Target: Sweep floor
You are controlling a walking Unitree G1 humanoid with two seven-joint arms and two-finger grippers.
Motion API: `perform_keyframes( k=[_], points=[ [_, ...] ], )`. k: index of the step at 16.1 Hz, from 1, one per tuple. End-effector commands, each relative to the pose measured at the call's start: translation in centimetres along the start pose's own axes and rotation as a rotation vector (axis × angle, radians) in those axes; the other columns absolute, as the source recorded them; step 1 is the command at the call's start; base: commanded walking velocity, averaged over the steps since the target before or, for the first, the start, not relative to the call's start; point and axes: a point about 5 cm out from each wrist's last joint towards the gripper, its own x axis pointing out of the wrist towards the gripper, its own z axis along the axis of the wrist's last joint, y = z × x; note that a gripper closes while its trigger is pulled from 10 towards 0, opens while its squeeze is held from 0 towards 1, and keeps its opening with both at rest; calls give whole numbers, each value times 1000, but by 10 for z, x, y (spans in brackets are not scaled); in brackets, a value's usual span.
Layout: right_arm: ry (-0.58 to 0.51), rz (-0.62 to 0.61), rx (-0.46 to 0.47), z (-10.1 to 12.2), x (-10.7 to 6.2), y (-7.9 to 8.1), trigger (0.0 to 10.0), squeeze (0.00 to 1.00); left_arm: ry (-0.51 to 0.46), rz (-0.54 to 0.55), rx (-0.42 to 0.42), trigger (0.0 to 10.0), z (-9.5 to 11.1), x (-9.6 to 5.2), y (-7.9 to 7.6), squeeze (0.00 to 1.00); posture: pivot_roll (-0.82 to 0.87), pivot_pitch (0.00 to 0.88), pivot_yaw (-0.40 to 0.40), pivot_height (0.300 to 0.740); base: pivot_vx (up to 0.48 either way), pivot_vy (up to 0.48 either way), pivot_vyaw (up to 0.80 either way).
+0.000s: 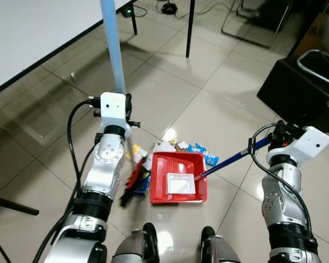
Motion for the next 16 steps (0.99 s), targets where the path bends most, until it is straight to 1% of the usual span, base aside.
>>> perform_keyframes(
  k=[1, 6, 7, 9, 16],
  points=[
    [-21, 12, 11, 5, 2, 5, 10000, 0, -77, 23, -20, 10000, 16, 2, 0, 0, -46, 167, 38, 740, 0, 0, 0],
    [-22, 14, -3, 5, 2, 3, 10000, 0, -104, 24, -32, 10000, 23, 6, -2, 0, -46, 154, 42, 740, 0, 0, 0],
    [-21, 21, -4, 4, 1, 4, 10000, 0, -102, 24, -33, 10000, 22, 5, -3, 0, -46, 154, 42, 740, 0, 0, 444],
    [-21, 45, -6, 3, 0, 8, 10000, 0, -95, 23, -36, 10000, 20, 3, -4, 0, -46, 154, 41, 740, 0, 0, 800],
    [-1, 41, 1, -3, -4, 9, 10000, 0, -109, 18, -21, 10000, 23, 2, -5, 0, -34, 154, 49, 740, 0, 0, 800]
  ],
)
